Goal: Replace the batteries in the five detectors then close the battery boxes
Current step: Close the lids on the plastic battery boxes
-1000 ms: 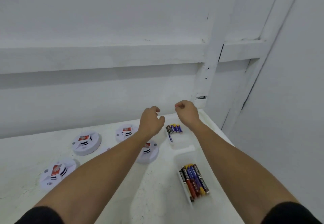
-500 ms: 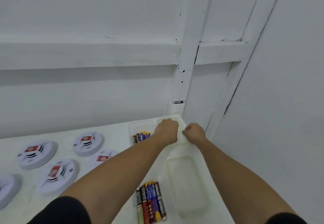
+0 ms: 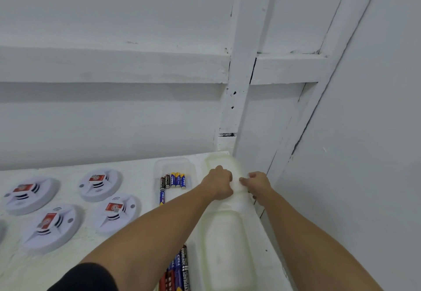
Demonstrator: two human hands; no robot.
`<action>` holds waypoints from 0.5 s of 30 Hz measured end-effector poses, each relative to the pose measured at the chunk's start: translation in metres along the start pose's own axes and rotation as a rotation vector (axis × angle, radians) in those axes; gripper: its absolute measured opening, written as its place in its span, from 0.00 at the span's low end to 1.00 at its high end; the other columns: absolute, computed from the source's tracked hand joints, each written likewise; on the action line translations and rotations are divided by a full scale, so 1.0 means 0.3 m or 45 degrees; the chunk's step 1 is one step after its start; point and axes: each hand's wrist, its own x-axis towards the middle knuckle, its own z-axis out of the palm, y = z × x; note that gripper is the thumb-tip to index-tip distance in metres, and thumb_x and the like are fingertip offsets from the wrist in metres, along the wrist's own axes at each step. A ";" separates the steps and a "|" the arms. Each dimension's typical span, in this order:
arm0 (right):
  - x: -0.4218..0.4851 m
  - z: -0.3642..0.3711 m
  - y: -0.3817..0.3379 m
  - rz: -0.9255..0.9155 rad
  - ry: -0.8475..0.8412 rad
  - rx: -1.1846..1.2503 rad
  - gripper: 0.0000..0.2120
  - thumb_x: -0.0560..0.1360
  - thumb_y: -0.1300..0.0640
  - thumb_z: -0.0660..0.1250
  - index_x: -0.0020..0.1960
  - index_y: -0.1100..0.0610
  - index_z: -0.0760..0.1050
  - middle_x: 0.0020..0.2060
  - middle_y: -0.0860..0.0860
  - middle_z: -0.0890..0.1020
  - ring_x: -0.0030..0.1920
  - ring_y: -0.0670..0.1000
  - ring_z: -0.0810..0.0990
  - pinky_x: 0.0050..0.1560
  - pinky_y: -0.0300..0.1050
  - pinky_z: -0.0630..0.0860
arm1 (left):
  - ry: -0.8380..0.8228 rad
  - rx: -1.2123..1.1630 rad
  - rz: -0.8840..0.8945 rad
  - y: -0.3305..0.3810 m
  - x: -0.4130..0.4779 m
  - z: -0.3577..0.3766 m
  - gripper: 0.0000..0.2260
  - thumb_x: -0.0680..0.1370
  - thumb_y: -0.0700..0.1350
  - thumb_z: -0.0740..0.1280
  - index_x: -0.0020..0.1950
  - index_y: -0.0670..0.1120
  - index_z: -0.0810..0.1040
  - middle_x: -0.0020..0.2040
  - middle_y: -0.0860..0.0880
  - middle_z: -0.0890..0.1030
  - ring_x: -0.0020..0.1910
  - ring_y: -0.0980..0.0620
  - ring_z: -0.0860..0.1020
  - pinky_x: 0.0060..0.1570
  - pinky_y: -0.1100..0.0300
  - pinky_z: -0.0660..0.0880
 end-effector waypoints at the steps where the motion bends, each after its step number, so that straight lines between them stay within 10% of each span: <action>1: 0.003 -0.015 0.007 0.031 0.028 0.047 0.14 0.72 0.64 0.69 0.55 0.71 0.74 0.44 0.62 0.78 0.39 0.54 0.72 0.33 0.40 0.65 | 0.009 -0.031 -0.024 -0.002 0.004 0.008 0.20 0.76 0.43 0.65 0.67 0.45 0.70 0.64 0.43 0.66 0.63 0.43 0.68 0.58 0.54 0.70; 5: -0.002 -0.079 0.001 0.058 0.036 0.250 0.09 0.71 0.73 0.67 0.39 0.62 0.72 0.36 0.55 0.74 0.35 0.51 0.72 0.34 0.42 0.70 | 0.070 -0.152 -0.156 -0.012 0.015 0.020 0.20 0.76 0.43 0.64 0.68 0.45 0.69 0.65 0.42 0.64 0.64 0.41 0.64 0.55 0.55 0.67; 15: -0.048 -0.179 -0.082 -0.021 -0.137 0.726 0.16 0.72 0.76 0.63 0.56 0.62 0.68 0.47 0.61 0.79 0.39 0.55 0.81 0.38 0.49 0.78 | 0.295 -0.894 -0.201 -0.008 -0.006 -0.060 0.23 0.76 0.49 0.66 0.68 0.55 0.63 0.60 0.42 0.67 0.45 0.45 0.77 0.45 0.56 0.76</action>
